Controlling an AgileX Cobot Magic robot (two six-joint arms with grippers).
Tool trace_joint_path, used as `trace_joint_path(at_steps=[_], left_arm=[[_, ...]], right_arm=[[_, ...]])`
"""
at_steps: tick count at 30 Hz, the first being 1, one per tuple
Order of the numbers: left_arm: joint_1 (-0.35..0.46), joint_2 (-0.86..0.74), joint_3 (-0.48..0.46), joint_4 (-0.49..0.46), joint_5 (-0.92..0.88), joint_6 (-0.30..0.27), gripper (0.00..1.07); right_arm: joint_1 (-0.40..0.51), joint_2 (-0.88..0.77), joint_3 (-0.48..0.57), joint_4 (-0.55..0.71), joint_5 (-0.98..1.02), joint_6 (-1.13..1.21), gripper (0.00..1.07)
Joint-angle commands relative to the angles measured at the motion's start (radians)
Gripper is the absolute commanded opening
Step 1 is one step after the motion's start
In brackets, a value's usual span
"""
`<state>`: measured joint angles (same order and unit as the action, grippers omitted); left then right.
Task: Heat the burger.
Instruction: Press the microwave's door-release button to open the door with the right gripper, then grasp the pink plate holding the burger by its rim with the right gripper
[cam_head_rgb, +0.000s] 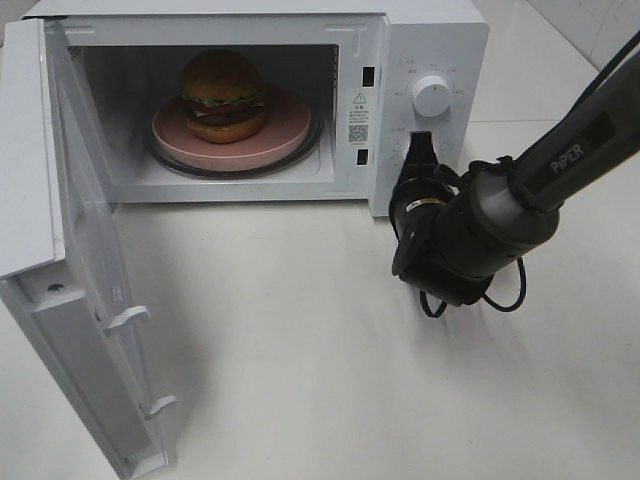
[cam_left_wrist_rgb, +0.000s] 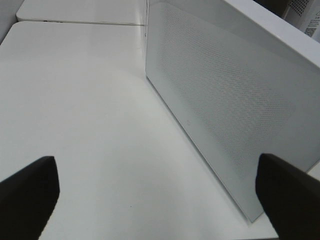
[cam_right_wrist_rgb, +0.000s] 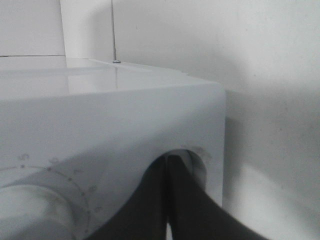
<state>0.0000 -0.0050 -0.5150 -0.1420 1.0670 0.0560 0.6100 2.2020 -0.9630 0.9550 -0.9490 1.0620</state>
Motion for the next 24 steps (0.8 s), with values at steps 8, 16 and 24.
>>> trace_joint_path(at_steps=[8,16,24], left_arm=[[0.002,-0.017,-0.001,-0.002,0.003,0.0,1.0],[0.002,-0.017,-0.001,-0.002,0.003,0.0,1.0],[0.002,-0.017,-0.001,-0.002,0.003,0.0,1.0]], right_arm=[[0.01,-0.095,0.07,-0.13,-0.002,-0.003,0.0],[0.01,-0.179,0.158,-0.129,0.13,-0.118,0.0],[0.01,-0.281,0.227,-0.131,0.276,-0.334,0.0]])
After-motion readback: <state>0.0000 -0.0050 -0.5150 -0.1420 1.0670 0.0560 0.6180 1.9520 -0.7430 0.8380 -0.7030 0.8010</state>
